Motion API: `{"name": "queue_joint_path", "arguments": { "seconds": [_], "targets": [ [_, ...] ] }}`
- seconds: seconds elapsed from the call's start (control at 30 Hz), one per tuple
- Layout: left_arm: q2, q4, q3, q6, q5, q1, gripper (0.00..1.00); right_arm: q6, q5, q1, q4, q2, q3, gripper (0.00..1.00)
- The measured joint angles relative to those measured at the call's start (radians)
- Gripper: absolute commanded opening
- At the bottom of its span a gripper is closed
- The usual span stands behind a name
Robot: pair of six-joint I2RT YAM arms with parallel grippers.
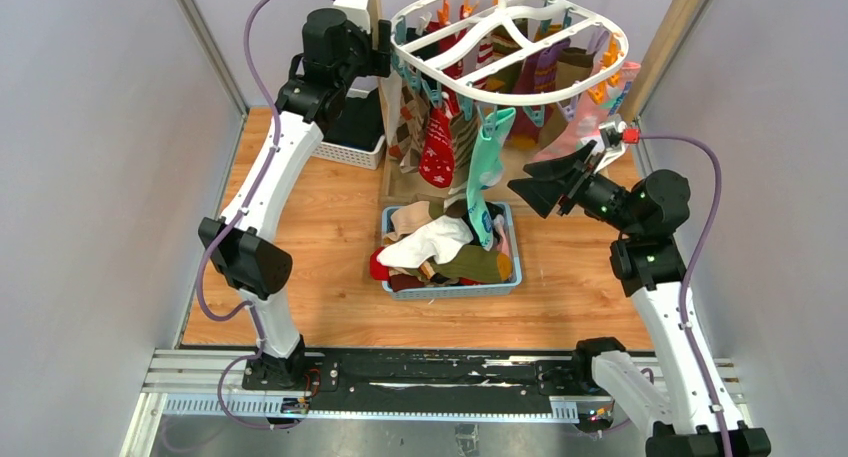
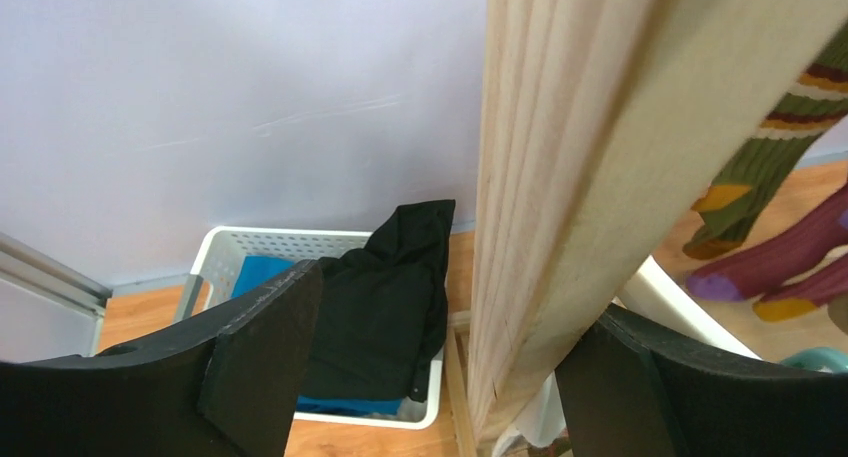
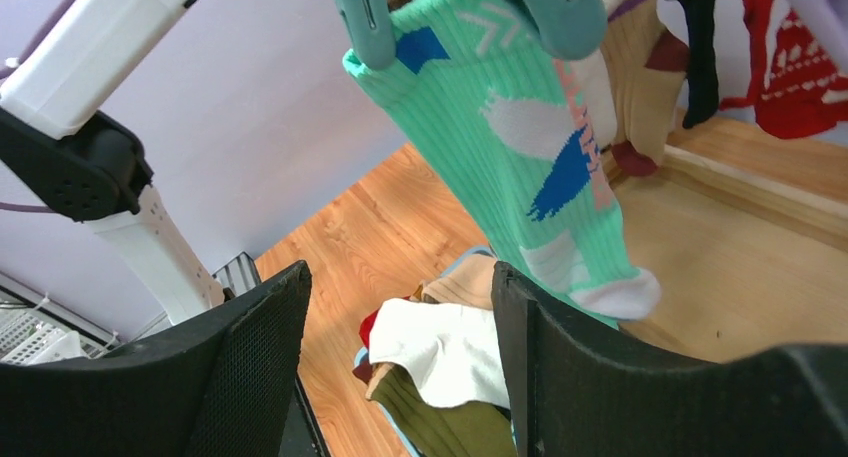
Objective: Clip the socks to the hanger
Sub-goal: Rotate the hanger at the clothesline.
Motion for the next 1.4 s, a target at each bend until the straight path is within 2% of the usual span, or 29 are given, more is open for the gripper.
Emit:
{"name": "queue_joint_path", "arguments": {
  "seconds": [0.27,0.4,0.8,1.07,1.2,1.4],
  "targets": [
    [0.024,-0.023,0.043,0.008,0.003,0.006,0.85,0.087,-0.125,-0.088,0.183,0.091,0.021,0.65],
    [0.028,-0.031,0.051,0.008,0.010,0.008,0.86,0.207,-0.199,-0.138,0.369,0.185,0.049,0.65],
    [0.033,-0.044,0.064,0.008,0.022,0.012,0.86,0.454,-0.243,-0.146,0.699,0.298,0.088,0.58],
    [0.037,-0.055,0.074,0.011,0.025,0.013,0.86,0.524,-0.243,-0.121,0.811,0.360,0.095,0.54],
    [0.039,-0.059,0.079,0.014,0.025,0.013,0.86,0.551,-0.242,-0.116,0.849,0.392,0.105,0.45],
    [0.045,-0.075,0.095,0.015,0.026,0.013,0.86,0.605,-0.241,-0.109,0.927,0.410,0.120,0.24]
  ]
}}
